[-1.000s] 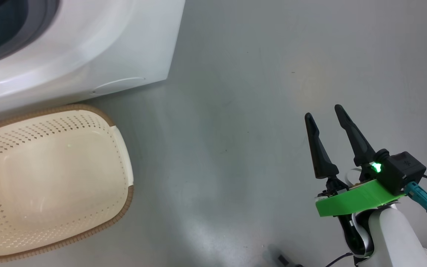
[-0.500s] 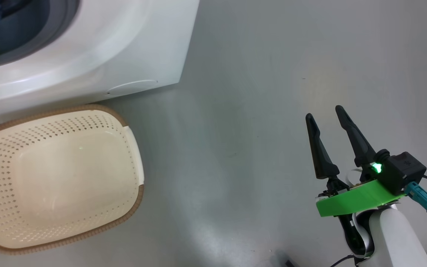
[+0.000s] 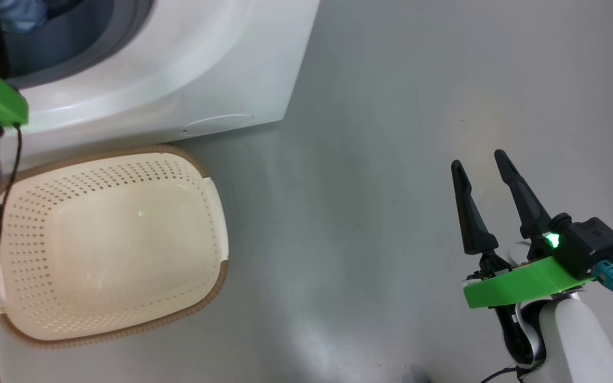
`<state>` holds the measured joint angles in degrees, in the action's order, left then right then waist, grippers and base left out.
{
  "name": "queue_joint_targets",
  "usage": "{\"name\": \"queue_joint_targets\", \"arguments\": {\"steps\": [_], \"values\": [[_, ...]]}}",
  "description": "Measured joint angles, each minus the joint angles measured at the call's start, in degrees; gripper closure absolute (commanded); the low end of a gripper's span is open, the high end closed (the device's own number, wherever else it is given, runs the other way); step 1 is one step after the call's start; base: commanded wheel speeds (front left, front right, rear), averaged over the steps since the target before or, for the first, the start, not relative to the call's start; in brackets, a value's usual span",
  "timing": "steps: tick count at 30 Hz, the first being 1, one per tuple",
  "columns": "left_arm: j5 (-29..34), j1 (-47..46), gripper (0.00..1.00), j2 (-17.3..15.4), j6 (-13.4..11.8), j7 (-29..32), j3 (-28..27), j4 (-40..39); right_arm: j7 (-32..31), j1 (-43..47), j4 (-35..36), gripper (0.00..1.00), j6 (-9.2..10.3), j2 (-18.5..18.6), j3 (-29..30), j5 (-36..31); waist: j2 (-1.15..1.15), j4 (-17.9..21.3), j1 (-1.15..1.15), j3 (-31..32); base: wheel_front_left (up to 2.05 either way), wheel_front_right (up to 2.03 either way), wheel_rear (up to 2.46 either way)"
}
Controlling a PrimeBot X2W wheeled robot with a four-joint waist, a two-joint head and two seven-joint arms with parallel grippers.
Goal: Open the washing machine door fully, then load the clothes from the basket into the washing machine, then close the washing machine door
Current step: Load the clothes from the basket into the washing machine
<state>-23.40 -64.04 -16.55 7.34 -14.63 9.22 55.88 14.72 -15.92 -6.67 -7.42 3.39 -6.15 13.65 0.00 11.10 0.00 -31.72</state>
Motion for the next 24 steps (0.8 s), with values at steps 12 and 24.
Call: {"name": "queue_joint_targets", "arguments": {"steps": [12, 24], "values": [[1.2, 9.5, 0.00, 3.2, 0.0, 0.0, -5.1, -11.8, 0.0, 0.2, 0.0, 0.00, 0.00, 1.2, 0.6, -0.1, 0.00, -2.4, 0.00, 2.0, 0.00, 0.00, 0.00], [6.0, 22.9, 0.00, 7.5, 0.0, 0.0, -8.4, -23.7, 0.0, 2.6, -0.2, 0.00, 0.00, 2.8, 2.2, -0.1, 0.00, -5.4, 0.00, 6.0, 0.00, 0.00, 0.00]]}}
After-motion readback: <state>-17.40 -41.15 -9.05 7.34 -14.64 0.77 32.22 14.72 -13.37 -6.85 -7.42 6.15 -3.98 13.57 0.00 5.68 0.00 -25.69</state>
